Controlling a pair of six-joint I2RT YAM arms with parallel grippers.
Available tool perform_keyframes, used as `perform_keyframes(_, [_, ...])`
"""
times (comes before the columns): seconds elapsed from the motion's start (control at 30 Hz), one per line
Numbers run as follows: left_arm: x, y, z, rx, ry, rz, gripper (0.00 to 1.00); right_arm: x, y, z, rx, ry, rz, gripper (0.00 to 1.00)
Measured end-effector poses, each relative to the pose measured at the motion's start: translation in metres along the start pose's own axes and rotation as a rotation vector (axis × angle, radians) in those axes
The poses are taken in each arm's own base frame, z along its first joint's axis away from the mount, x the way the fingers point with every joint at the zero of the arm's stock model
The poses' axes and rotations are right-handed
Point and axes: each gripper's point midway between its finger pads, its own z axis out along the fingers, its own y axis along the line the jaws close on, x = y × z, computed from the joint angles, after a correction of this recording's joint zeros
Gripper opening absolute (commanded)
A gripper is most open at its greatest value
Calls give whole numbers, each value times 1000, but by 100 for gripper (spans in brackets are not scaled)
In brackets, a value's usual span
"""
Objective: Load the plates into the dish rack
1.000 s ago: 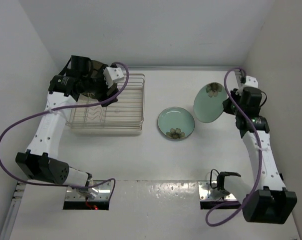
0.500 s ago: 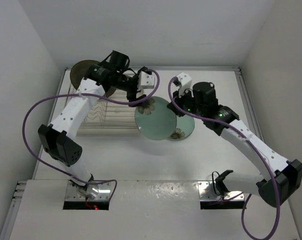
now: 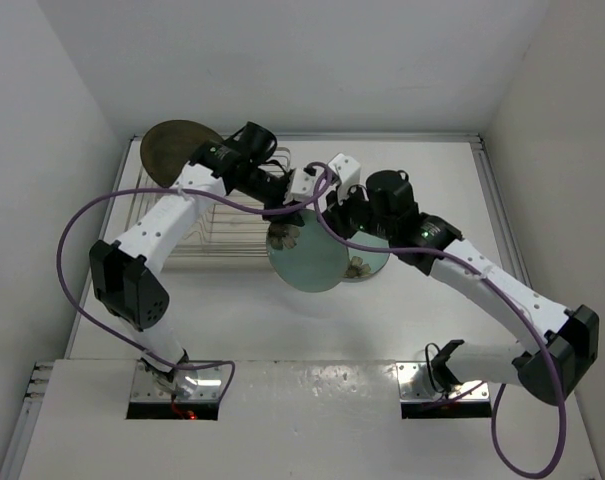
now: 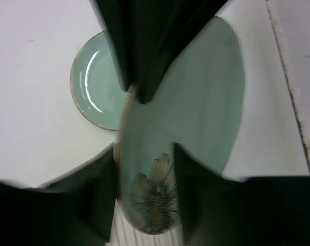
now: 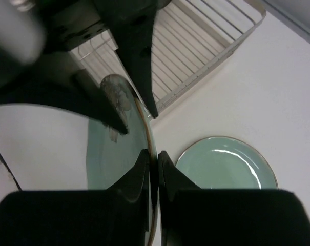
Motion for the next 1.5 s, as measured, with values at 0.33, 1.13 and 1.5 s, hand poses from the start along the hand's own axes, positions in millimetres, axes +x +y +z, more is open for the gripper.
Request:
perform_keyframes(0.33, [-10, 7, -3, -25, -5, -10, 0, -8, 6, -11, -8, -49, -41, 20])
perform_keyframes(1.13, [104, 86, -265, -676, 758, 203, 0, -63, -29, -68, 231, -337, -63, 98])
perform_keyframes(1.5, [153, 117, -266, -718, 807, 263, 0, -54, -31, -59, 236, -299, -62, 100])
